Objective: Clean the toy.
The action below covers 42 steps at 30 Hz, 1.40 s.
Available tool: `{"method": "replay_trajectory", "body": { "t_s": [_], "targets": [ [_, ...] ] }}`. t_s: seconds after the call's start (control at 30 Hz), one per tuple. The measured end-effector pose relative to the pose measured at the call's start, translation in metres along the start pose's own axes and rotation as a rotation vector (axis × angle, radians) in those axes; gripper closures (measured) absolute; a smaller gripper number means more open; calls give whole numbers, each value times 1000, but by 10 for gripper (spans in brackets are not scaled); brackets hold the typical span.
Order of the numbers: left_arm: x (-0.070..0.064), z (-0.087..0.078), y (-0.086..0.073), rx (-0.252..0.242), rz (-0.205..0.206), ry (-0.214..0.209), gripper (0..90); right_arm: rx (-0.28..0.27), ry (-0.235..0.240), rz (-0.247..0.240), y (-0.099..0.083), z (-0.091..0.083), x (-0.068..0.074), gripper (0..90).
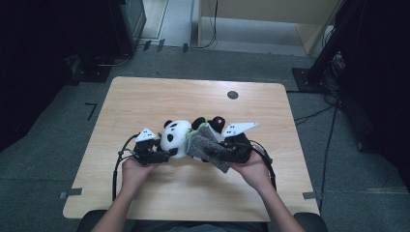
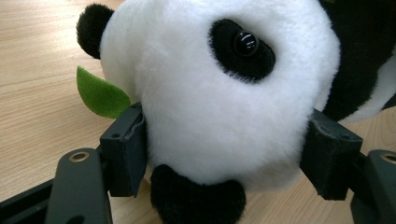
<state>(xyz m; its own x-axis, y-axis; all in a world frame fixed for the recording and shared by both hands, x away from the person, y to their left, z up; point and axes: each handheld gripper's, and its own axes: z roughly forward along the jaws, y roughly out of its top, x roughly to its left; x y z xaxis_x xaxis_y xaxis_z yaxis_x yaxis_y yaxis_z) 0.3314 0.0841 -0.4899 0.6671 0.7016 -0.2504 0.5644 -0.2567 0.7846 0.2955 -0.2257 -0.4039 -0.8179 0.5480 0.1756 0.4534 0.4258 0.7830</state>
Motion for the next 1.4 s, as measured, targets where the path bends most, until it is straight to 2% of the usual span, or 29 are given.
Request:
{"method": "replay_trajectory", "body": {
  "t_s": [0.1, 0.27, 0.3, 0.33, 0.37, 0.47, 0.6, 0.63, 0.67, 0.77, 0.9, 1.1, 1.4],
  "targets": [
    [0, 0, 0, -2, -2, 0, 267, -9, -16, -8, -3, 2, -3, 746],
    [-1, 0, -1, -5, 5, 0, 264, -24, -37, 7, -8, -2, -13, 749],
    [-1, 0, -1, -8, 8, -3, 261, -26, -71, 3, -10, -3, -17, 749],
    [-1, 0, -1, -8, 8, -3, 258, -26, -71, 3, -10, -3, -17, 749],
    [-1, 1, -1, -9, 6, -5, 257, -36, -67, 27, -11, -3, -20, 750],
    [-1, 1, -1, -9, 8, -5, 257, -38, -84, 13, -11, -3, -20, 748],
    [-1, 1, -1, -9, 10, -6, 257, -45, -69, 32, -12, -4, -22, 748],
    [-1, 1, -1, -8, 12, -6, 257, -57, -49, 64, -14, -5, -26, 748],
    [-1, 1, -1, -8, 13, -7, 257, -57, -49, 64, -14, -5, -26, 748],
    [-1, 1, -1, -7, 21, -5, 257, -66, -31, 109, -18, -8, -35, 752],
    [-1, 1, -1, -6, 24, -3, 257, -66, -23, 126, -21, -10, -40, 754],
    [-1, 1, -1, -6, 24, -4, 256, -51, -65, 132, -24, -14, -46, 756],
    [0, 1, -1, -7, 15, -6, 253, -46, -100, 139, -25, -19, -51, 756]
  ]
}}
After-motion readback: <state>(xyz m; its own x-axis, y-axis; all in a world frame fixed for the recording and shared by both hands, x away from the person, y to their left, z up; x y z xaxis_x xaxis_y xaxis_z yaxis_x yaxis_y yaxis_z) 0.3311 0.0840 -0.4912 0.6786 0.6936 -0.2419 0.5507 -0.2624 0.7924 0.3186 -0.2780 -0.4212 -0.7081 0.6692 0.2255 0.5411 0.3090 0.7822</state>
